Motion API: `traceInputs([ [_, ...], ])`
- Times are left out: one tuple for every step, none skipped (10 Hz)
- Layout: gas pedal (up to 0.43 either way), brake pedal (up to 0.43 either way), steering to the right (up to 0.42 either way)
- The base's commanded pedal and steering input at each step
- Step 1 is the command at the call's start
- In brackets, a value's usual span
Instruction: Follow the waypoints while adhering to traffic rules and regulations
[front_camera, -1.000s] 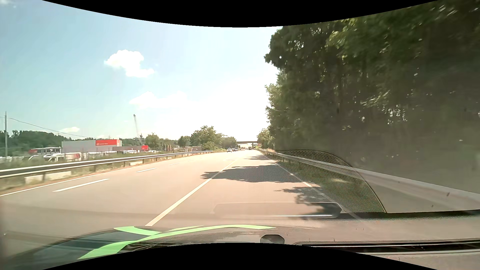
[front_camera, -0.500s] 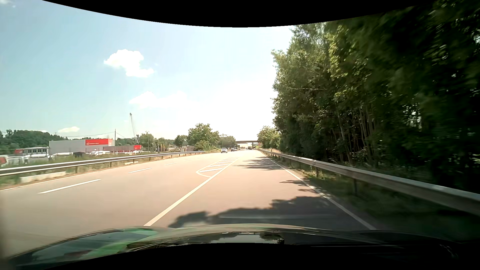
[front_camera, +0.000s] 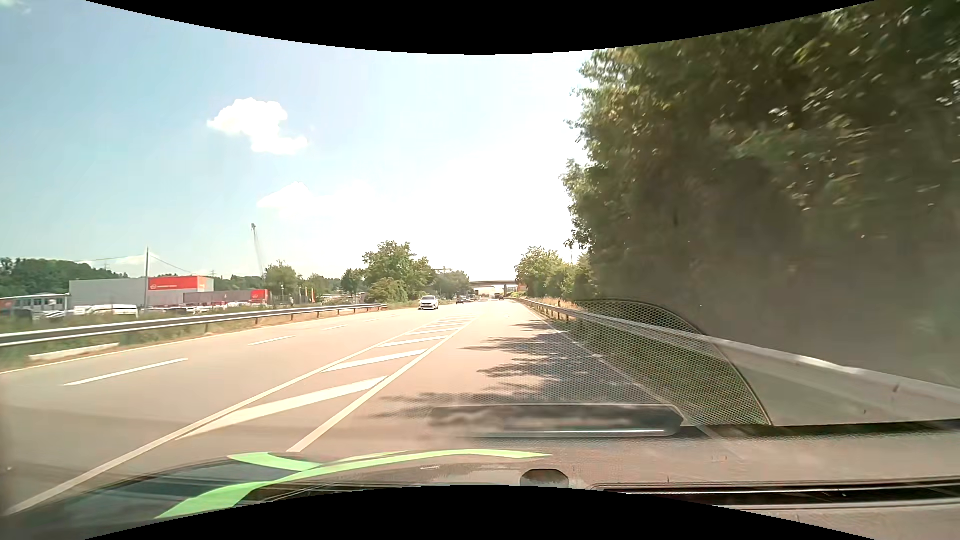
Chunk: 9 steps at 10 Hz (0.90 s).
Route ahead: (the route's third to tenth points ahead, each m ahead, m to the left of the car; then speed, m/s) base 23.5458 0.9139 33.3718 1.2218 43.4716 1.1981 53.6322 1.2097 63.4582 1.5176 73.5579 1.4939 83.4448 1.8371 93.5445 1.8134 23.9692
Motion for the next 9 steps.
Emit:
traceInputs([
  [0.169, 0.000, -0.002],
  [0.169, 0.000, -0.002],
  [0.169, 0.000, -0.002],
  [0.169, 0.000, -0.002],
  [0.157, 0.000, -0.002],
  [0.157, 0.000, -0.002],
  [0.157, 0.000, -0.002],
  [0.157, 0.000, -0.002],
  [0.157, 0.000, -0.002],
])
